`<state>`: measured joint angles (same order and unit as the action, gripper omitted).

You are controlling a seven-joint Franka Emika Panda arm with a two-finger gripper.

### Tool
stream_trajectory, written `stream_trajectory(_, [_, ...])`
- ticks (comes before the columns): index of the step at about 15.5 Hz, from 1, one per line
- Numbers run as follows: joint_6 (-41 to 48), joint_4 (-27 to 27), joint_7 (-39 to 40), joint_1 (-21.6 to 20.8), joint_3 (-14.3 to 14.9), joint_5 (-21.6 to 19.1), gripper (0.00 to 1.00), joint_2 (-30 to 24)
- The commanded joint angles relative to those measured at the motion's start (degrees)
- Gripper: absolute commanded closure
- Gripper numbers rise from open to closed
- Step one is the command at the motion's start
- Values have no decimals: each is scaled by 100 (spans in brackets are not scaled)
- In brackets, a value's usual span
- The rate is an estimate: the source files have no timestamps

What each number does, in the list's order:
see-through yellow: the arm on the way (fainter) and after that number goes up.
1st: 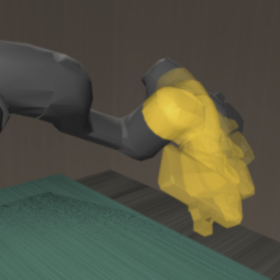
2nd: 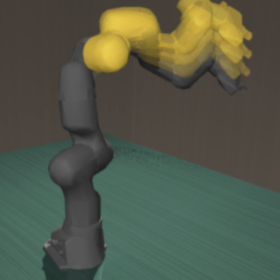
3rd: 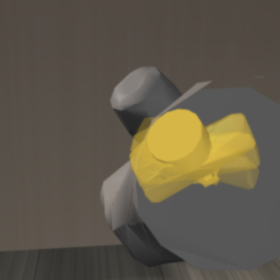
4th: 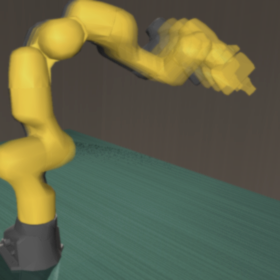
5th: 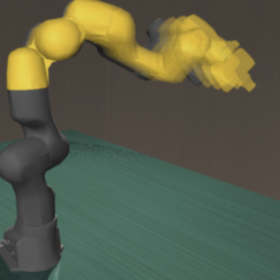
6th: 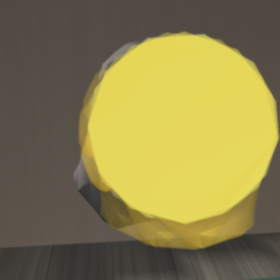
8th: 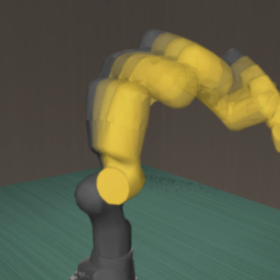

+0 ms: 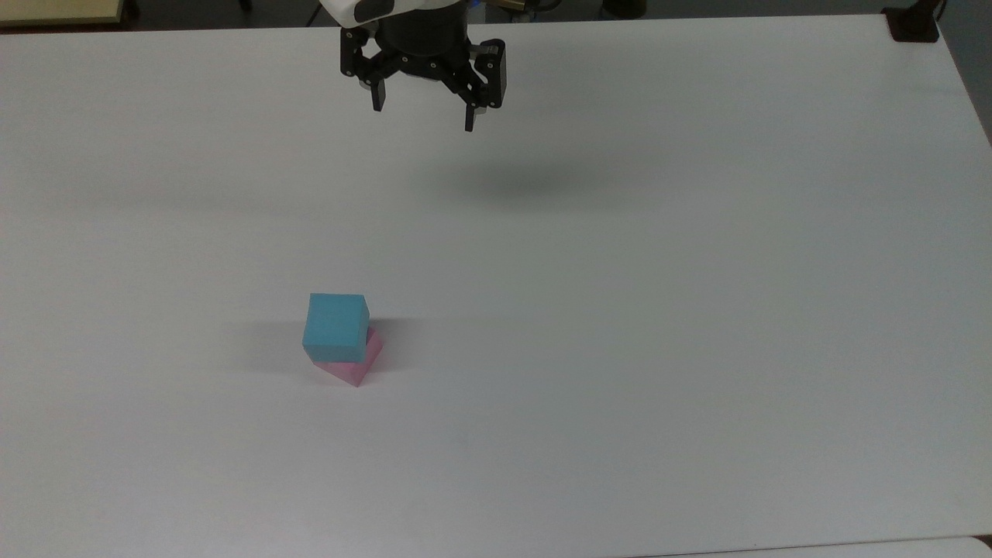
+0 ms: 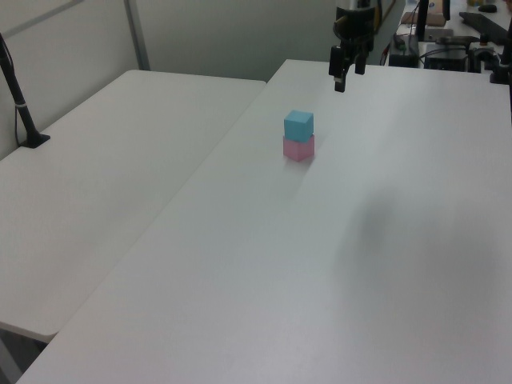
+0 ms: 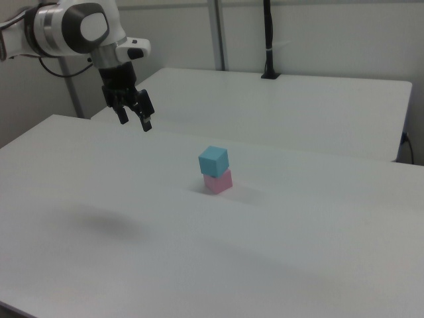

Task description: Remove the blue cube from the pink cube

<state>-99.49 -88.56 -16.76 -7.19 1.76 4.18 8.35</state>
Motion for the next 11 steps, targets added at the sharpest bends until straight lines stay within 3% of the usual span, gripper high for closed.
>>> stream_trajectory(1, [44, -57, 260, 7, 44, -146, 0, -18])
stream_trajectory(5, [-535, -56, 884, 138, 71, -146, 0, 254])
stream_trajectory(11, [-1685, 23, 1175, 412, 71, -76, 0, 1044])
